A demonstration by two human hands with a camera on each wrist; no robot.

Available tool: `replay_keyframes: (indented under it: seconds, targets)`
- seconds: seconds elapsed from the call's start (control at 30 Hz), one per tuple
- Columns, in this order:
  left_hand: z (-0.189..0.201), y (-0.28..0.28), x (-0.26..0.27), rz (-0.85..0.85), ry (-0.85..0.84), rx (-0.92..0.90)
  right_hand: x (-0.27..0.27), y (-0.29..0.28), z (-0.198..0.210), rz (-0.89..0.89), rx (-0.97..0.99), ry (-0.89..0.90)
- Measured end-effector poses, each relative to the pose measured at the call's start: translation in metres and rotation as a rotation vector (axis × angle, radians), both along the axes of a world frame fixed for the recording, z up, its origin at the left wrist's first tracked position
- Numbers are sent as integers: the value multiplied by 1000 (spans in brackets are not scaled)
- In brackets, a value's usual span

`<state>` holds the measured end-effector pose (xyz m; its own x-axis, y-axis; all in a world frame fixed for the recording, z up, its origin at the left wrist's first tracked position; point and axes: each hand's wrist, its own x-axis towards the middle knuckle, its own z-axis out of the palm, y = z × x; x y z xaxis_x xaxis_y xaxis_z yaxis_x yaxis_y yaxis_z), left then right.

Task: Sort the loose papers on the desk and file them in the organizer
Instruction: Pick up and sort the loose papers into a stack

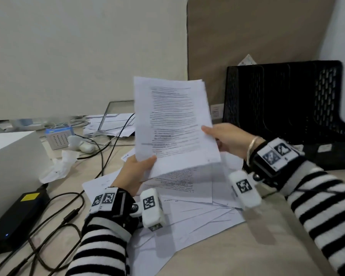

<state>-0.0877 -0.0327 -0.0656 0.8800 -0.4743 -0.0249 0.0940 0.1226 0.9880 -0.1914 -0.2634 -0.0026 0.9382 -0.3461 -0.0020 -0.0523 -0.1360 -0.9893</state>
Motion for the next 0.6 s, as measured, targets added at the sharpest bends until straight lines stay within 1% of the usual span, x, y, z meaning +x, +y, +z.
replay_keyframes:
  seconds: [0.1, 0.17, 0.27, 0.33, 0.4, 0.43, 0.53, 0.6]
  targets:
    - [-7, 13, 16, 238, -37, -25, 28, -14, 20, -91, -232, 77]
    - [-10, 22, 24, 354, -76, -23, 49, -24, 23, -127, -383, 110]
    - [-14, 30, 29, 443, -78, -17, 74, -25, 16, -64, -689, 254]
    - [-16, 31, 30, 491, -80, 2, 89, -21, 8, 2, -834, 382]
    - [-20, 32, 33, 527, -71, 26, 103, -20, -3, 15, -922, 465]
    - [-20, 32, 34, 532, -65, 35, 110, -20, -8, 4, -956, 477]
    - [-22, 30, 36, 529, -81, 58, 124, -25, -14, -105, -1027, 416]
    - [-22, 29, 37, 521, -88, 40, 133, -32, -15, -174, -1056, 380]
